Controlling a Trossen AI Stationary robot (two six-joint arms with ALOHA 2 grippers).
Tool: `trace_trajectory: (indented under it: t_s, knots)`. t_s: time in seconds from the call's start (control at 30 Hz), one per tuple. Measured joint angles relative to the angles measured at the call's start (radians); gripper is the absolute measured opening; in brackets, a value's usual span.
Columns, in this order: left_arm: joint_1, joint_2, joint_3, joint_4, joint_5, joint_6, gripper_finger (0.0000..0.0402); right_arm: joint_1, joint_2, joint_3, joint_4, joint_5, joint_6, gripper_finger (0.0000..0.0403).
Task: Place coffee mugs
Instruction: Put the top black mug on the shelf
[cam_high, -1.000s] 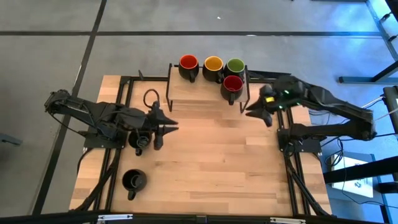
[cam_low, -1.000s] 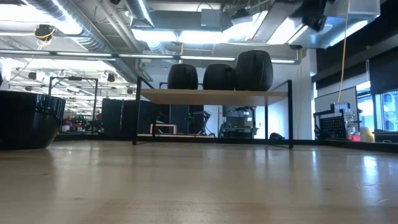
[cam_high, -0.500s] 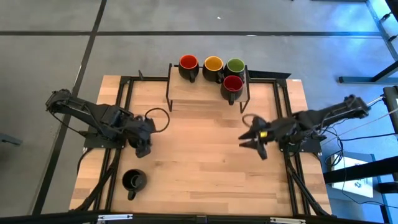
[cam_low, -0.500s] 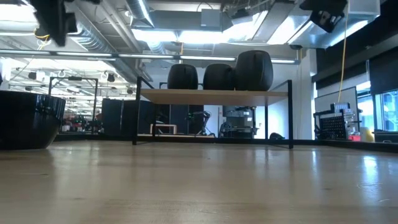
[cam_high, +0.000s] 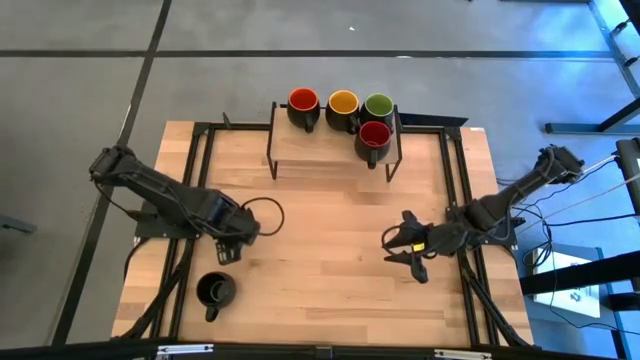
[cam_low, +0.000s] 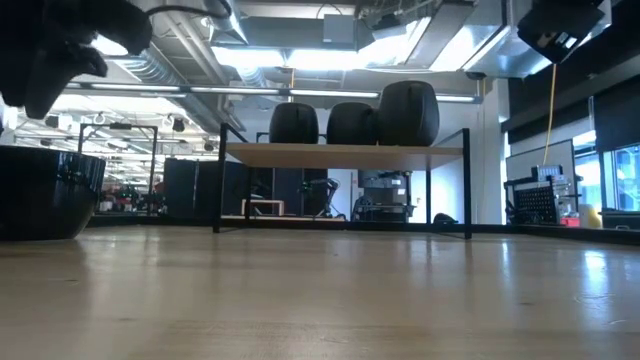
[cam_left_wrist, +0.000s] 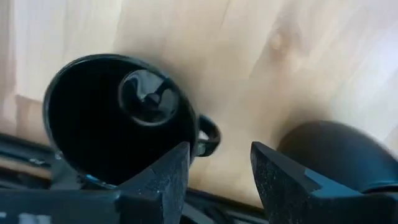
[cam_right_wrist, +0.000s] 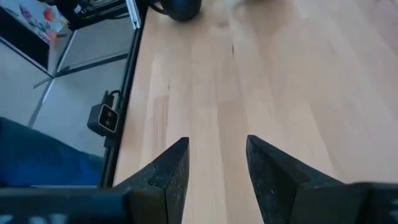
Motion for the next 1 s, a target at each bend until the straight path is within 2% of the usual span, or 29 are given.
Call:
trace_trajectory:
  t_s: [0.13,0.6,0.7,0.9,1.0]
  knots:
    - [0.007,0.037,-0.013,0.017,-0.019,0.042,0.0166,0.012,0.000,0.000,-0.006,0.047,0.000,0.0147]
    - [0.037,0.026,-0.218,0.215,0.010,0.031,0.0157,0.009,0.000,0.000,-0.011,0.113,-0.024,0.0147]
    - [0.037,0.026,-0.239,0.266,0.019,0.032,0.0127,0.009,0.000,0.000,-0.016,0.123,-0.024,0.0147]
    - [0.040,0.025,-0.242,0.295,0.029,0.072,0.0024,0.009,0.000,0.000,-0.020,0.132,-0.024,0.0147]
    - [0.051,0.027,-0.224,0.300,0.025,0.072,0.0023,0.009,0.000,0.000,-0.029,0.132,-0.024,0.0147]
